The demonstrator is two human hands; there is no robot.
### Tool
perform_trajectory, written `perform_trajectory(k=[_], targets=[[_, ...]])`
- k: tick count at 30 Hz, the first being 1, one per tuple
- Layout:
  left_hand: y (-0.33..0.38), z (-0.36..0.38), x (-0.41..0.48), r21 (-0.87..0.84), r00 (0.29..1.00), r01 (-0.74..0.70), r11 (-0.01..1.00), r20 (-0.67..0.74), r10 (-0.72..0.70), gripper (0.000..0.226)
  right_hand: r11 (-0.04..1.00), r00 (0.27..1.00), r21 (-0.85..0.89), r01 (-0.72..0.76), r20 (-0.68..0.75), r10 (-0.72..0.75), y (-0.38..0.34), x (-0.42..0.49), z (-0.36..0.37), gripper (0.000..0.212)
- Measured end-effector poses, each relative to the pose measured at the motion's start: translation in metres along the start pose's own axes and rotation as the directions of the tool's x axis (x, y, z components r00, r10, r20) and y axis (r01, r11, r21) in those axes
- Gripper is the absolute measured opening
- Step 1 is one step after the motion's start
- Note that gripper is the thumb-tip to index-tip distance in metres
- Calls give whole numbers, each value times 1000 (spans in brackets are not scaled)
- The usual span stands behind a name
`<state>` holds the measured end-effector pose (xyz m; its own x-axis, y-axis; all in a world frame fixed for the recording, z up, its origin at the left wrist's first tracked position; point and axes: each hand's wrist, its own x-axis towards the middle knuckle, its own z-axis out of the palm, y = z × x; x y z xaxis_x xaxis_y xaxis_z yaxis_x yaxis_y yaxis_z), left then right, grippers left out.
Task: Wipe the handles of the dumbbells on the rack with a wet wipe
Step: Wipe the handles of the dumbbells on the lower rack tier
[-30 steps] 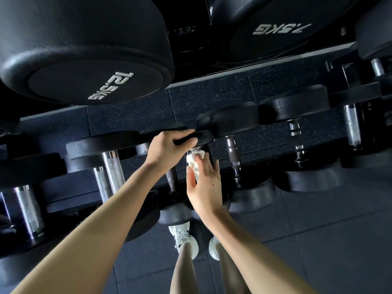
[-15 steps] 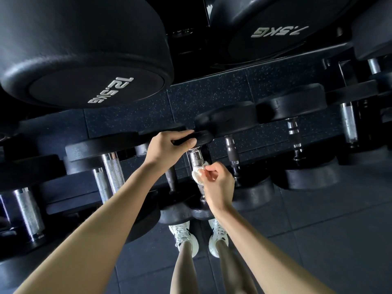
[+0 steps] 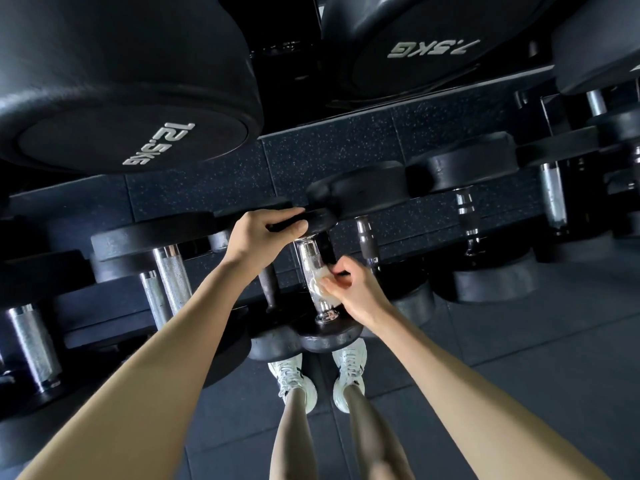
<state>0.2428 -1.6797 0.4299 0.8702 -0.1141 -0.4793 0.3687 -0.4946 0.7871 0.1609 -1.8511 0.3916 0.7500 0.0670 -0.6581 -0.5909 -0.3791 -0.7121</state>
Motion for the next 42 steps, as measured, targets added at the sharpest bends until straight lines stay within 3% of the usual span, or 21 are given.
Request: perform_trajectory(k=[2,5,9,12,15,17,20,26,30,34,38,42], targets=[[1,0,-1,17,1000,1,1000,4,-1,34,988,998,-152,-41,46,49,12,-13,1,15],[6,-2,-2,54,1000,-1,999,12,0,35,975,998,-217,-50,20,56,20,-21,7,17],[18,-1,1,356,994,-100,929,-10,111,33,985,983,6,-171,69,170,13,-12,4,30],[20,4,6,569,974,-226,791,105,202,47,953,970,194,-232,117,212,10,-9,3,37],[21,7,9,687,962,-273,673,190,196,46,947,978,242,-210,49,205,12,-10,7,40],[21,5,8,663,955,-295,688,196,220,41,960,978,208,-188,-46,201,14,-11,12,42],[19,2,4,531,966,-256,807,121,227,48,982,975,129,-135,-162,155,14,-14,18,42],[8,7,-9,264,957,-245,933,-87,276,44,952,963,290,-94,-214,161,5,-9,14,27],[0,-6,1,104,993,-114,988,-31,118,57,938,971,329,-110,-168,172,-23,10,15,21],[-1,-10,3,74,996,-91,993,16,90,60,911,982,407,-72,-133,137,-49,32,10,10],[-1,-12,5,111,996,-86,990,34,83,61,945,996,316,-85,15,84,-39,20,6,36],[2,-12,4,150,996,-76,986,58,68,62,994,996,-76,-72,49,76,-10,5,7,37]])
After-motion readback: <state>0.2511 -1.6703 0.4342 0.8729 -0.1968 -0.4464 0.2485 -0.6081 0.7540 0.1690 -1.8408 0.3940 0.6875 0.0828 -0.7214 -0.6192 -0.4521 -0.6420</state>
